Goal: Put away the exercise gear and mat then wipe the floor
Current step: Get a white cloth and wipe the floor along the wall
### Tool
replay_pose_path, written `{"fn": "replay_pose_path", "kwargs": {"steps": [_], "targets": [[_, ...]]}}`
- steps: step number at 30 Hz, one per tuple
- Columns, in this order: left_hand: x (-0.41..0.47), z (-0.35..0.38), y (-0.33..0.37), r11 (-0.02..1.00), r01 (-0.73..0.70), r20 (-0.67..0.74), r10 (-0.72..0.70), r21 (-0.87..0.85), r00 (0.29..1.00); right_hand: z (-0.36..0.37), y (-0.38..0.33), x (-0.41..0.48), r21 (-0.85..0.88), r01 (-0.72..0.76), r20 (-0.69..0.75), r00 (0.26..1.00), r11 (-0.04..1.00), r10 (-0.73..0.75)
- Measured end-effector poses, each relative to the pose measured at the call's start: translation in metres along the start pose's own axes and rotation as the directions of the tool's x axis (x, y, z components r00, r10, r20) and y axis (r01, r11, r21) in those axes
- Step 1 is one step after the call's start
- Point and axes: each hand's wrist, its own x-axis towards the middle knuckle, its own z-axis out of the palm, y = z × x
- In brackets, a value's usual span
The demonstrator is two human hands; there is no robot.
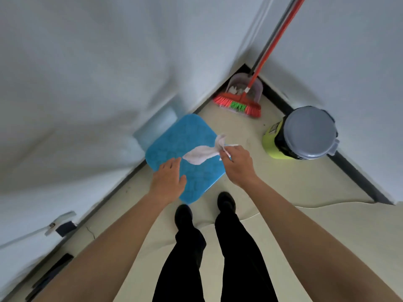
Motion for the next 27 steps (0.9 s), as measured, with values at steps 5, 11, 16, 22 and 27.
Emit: {"fn": "replay_pose_path", "kwargs": {"steps": [5,11,16,22,27], "targets": [[-0.042,-0.067,0.067,0.968,-0.146,-0.073,0.133,-0.206,0.988,-0.078,-0.021,-0.072,0.376,0.005,-0.023,1.000,0.927,0.004],[-0.104,-0.102,0.185,0.893,-0.429,-0.057,0.425,-0.134,0.903,-0.164,0.015,-0.201,0.496,-0.086,-0.205,0.955,0.864,0.213],[-0.193,-0.090,0.296,0.754,-0.647,-0.047,0.647,-0.109,0.761,-0.223,0.079,-0.333,0.466,-0.258,-0.400,0.792,0.847,0.461],[-0.316,-0.007,0.423,0.602,-0.779,0.016,0.793,-0.175,0.610,-0.233,0.202,-0.512,0.677,-0.298,-0.497,0.489,0.673,0.717],[-0.442,0.115,0.497,0.546,-0.803,0.139,0.837,-0.237,0.529,-0.207,0.300,-0.669,0.784,-0.102,-0.543,0.365,0.612,0.756]]}}
